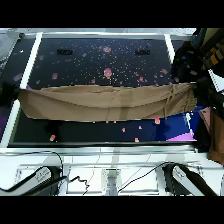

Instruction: Fold the clothes and pants, and hang the long-sleeved shirts on hangers.

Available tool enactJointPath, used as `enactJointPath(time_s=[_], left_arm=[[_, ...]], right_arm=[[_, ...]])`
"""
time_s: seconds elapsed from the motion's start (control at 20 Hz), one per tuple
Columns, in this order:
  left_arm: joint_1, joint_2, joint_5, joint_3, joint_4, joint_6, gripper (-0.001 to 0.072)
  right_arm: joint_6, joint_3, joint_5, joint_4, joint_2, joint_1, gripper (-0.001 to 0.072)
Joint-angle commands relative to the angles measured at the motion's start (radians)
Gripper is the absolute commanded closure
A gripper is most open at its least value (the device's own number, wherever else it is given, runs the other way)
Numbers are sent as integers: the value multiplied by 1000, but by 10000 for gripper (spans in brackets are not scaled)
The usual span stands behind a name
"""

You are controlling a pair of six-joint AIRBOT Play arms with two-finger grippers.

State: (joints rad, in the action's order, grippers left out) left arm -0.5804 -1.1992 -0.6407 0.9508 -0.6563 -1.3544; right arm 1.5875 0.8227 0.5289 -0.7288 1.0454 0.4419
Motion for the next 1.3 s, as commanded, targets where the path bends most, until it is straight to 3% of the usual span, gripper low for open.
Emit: enactJointPath(time_s=[0.0, 0.25, 0.65, 0.7, 0.75, 0.8, 0.85, 0.9, 1.15, 1.2, 1.25], left_arm=[[131, -225, 71, 182, 3, -31, 700], [214, -437, 125, 388, 4, -104, 699], [220, -457, 185, 391, 7, -112, 697], [220, -457, 184, 391, 7, -112, 689], [220, -456, 175, 391, 7, -112, 662], [220, -451, 151, 391, 6, -111, 453], [220, -443, 128, 391, 7, -107, 65], [214, -430, 104, 392, 7, -107, 13], [129, -263, -140, 392, 1, -104, 17], [99, -207, -220, 392, -33, -104, 49], [73, -149, -283, 391, -120, -104, 130]], right_arm=[[94, 78, -126, 12, 212, -81, 675], [116, 240, -198, 55, 389, -83, 674], [154, 297, -285, 54, 467, -82, 674], [154, 297, -285, 50, 467, -82, 641], [151, 297, -271, 45, 467, -82, 370], [149, 297, -250, 39, 467, -82, 46], [147, 298, -224, 31, 466, -82, 21], [147, 298, -200, 18, 462, -82, 21], [147, 298, -80, -100, 380, -68, 21], [146, 297, -56, -130, 356, -60, 21], [146, 297, -31, -159, 328, -49, 21]])
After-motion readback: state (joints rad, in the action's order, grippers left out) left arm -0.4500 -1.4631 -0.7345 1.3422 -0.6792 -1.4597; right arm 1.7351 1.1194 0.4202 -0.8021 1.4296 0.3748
